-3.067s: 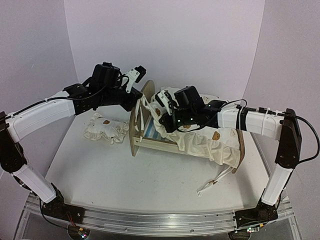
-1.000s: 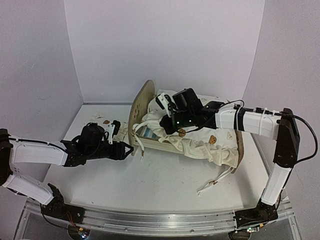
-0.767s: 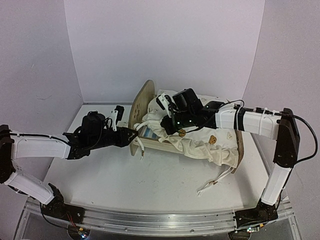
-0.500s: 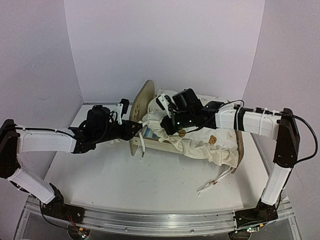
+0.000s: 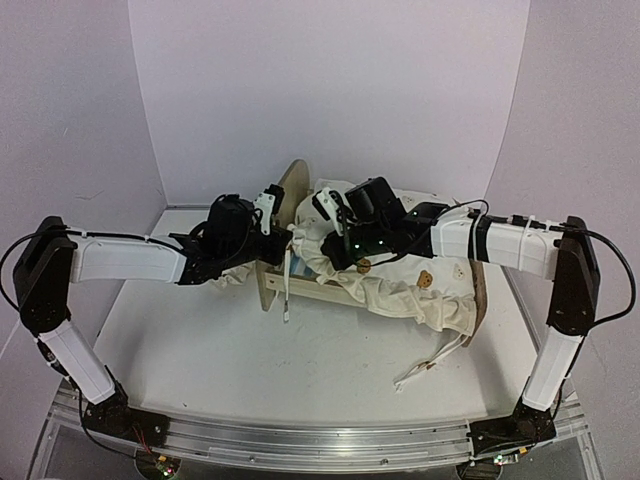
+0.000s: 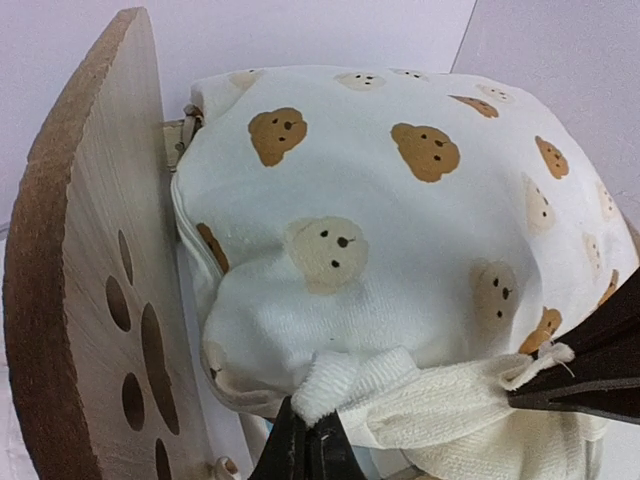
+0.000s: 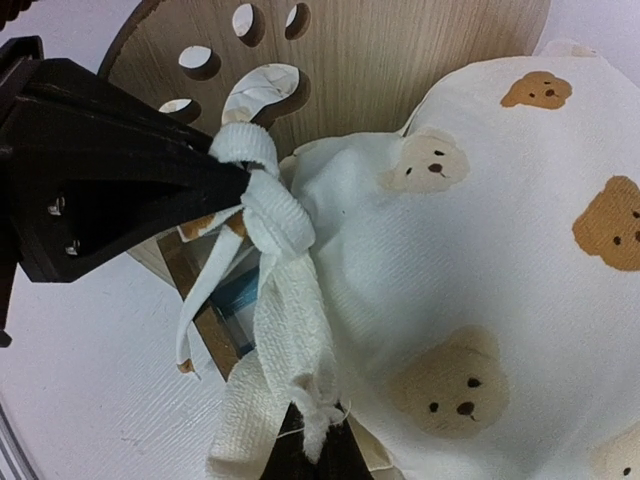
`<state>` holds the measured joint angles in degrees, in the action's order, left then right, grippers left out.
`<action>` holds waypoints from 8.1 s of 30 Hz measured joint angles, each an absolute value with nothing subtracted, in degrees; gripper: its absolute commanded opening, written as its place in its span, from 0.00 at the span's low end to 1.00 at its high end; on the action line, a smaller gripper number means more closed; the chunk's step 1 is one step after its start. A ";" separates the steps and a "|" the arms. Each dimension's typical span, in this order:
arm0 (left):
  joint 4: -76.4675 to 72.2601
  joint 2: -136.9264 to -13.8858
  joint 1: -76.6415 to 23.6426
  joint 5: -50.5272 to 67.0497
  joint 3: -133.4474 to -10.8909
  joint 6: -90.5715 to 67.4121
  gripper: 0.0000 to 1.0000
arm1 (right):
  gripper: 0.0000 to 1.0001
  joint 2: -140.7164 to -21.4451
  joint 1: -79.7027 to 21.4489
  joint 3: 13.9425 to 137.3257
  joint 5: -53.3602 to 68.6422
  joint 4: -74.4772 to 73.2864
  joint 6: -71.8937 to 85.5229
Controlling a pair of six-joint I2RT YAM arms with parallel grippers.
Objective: Set up the pet bed
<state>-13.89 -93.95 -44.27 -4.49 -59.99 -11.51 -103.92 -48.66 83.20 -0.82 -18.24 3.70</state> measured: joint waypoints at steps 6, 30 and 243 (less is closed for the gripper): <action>-12.19 -94.06 -45.98 -10.81 -60.42 -4.43 0.04 | 0.00 -103.94 -48.66 83.22 -0.67 -18.24 3.95; 1.32 -75.07 -46.22 -2.76 -46.70 -22.04 0.60 | 0.00 -107.33 -48.66 88.90 -0.86 -17.12 8.84; -4.40 -71.96 -56.93 -6.15 -31.88 -30.81 0.00 | 0.75 -107.79 -52.80 94.78 5.43 -40.91 6.63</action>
<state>-4.40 -71.96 -56.93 -6.15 -31.88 -30.81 -107.79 -52.80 94.78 5.43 -40.91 6.63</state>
